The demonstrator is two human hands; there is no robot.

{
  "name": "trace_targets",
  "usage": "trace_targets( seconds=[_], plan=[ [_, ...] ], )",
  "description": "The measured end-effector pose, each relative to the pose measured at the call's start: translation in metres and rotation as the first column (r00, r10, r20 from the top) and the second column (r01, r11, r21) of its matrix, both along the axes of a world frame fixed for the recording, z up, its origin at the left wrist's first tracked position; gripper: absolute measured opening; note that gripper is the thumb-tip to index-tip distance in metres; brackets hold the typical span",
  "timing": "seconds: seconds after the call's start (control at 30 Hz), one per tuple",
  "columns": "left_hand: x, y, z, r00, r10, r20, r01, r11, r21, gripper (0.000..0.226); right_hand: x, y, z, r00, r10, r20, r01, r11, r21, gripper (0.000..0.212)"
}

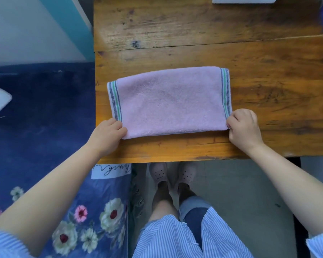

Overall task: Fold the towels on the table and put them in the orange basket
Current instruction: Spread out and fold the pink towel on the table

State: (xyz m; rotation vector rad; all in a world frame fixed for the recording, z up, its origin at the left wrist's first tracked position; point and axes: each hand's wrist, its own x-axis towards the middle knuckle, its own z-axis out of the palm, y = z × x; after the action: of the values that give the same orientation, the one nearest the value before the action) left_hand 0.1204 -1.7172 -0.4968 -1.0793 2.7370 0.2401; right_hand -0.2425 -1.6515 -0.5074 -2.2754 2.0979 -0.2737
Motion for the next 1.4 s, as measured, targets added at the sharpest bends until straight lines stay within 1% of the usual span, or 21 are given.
trace_targets(
  seconds=[0.07,0.13,0.17,0.2,0.23,0.3,0.37,0.4,0.43,0.47,0.53,0.63,0.73,0.8,0.9,1.0,1.1,1.17,1.23,1.33,1.4],
  plan=[
    [0.001,0.003,-0.001,0.998,0.033,0.046,-0.033,0.999,0.004,0.033,0.001,0.004,-0.002,0.998,-0.057,-0.022,0.057,0.998,0.025,0.023],
    [0.001,0.005,-0.003,0.982,0.104,0.16,-0.111,0.993,0.034,0.025,0.005,0.008,0.0,0.988,-0.154,-0.03,0.155,0.986,0.066,0.02],
    [0.001,0.004,-0.004,0.965,0.122,0.232,-0.135,0.99,0.041,0.024,0.007,0.01,0.001,0.981,-0.189,-0.034,0.191,0.98,0.061,0.019],
    [-0.001,0.003,0.0,0.956,0.152,0.252,-0.17,0.984,0.049,0.023,0.01,0.01,0.004,0.977,-0.209,-0.031,0.21,0.977,0.038,0.017],
    [-0.005,0.002,0.004,0.956,0.172,0.238,-0.185,0.982,0.034,0.021,0.015,0.009,0.008,0.976,-0.216,-0.02,0.216,0.976,0.017,0.016],
    [-0.017,0.001,0.012,0.977,0.18,0.111,-0.18,0.984,-0.009,0.022,0.031,0.001,0.015,0.984,-0.179,0.01,0.179,0.984,-0.003,0.016],
    [-0.035,-0.004,0.017,0.965,0.252,-0.066,-0.255,0.966,-0.036,0.021,0.055,-0.013,0.019,0.997,-0.075,0.028,0.075,0.997,0.008,0.018],
    [-0.046,-0.008,0.013,0.946,0.299,-0.124,-0.304,0.953,-0.021,0.02,0.068,-0.022,0.019,0.999,-0.011,0.033,0.01,1.0,0.027,0.018],
    [-0.059,-0.014,0.009,0.925,0.357,-0.13,-0.36,0.933,0.0,0.026,0.079,-0.031,0.018,0.998,0.041,0.044,-0.044,0.997,0.056,0.02],
    [-0.071,-0.021,0.003,0.903,0.42,-0.092,-0.418,0.908,0.044,0.036,0.09,-0.043,0.016,0.995,0.075,0.068,-0.082,0.991,0.101,0.024],
    [-0.089,-0.033,-0.006,0.857,0.515,-0.02,-0.51,0.853,0.108,0.049,0.105,-0.067,0.009,0.991,0.077,0.11,-0.098,0.974,0.203,0.038],
    [-0.107,-0.046,-0.02,0.81,0.584,-0.042,-0.575,0.807,0.135,0.053,0.114,-0.098,-0.005,0.993,0.057,0.103,-0.084,0.956,0.281,0.051],
    [-0.113,-0.054,-0.03,0.815,0.578,-0.046,-0.57,0.813,0.118,0.055,0.115,-0.115,-0.017,0.994,0.1,0.044,-0.109,0.934,0.341,0.052],
    [-0.112,-0.057,-0.039,0.819,0.571,-0.064,-0.564,0.82,0.101,0.057,0.114,-0.117,-0.023,0.996,0.09,0.015,-0.089,0.928,0.361,0.052],
    [-0.099,-0.061,-0.046,0.839,0.538,-0.087,-0.532,0.843,0.078,0.061,0.108,-0.116,-0.029,0.999,0.047,0.001,-0.044,0.936,0.348,0.052],
    [-0.075,-0.072,-0.046,0.813,0.578,-0.07,-0.575,0.816,0.056,0.064,0.084,-0.114,-0.03,0.998,-0.059,-0.002,0.056,0.935,0.35,0.054],
    [-0.046,-0.079,-0.043,0.775,0.632,-0.01,-0.632,0.774,0.037,0.068,0.054,-0.111,-0.028,0.98,-0.2,0.018,0.179,0.909,0.375,0.064],
    [-0.035,-0.081,-0.042,0.767,0.641,0.019,-0.641,0.765,0.068,0.068,0.039,-0.106,-0.026,0.958,-0.285,0.031,0.253,0.891,0.376,0.066],
    [-0.03,-0.082,-0.039,0.764,0.643,0.047,-0.644,0.758,0.105,0.069,0.029,-0.1,-0.023,0.943,-0.332,0.029,0.297,0.875,0.383,0.065],
    [-0.031,-0.082,-0.031,0.783,0.617,0.077,-0.621,0.782,0.05,0.069,0.023,-0.092,-0.018,0.938,-0.344,0.043,0.296,0.86,0.416,0.058],
    [-0.042,-0.078,-0.021,0.842,0.539,-0.001,-0.539,0.842,-0.002,0.065,0.024,-0.087,-0.012,0.925,-0.376,0.061,0.32,0.853,0.412,0.057]
  ],
)
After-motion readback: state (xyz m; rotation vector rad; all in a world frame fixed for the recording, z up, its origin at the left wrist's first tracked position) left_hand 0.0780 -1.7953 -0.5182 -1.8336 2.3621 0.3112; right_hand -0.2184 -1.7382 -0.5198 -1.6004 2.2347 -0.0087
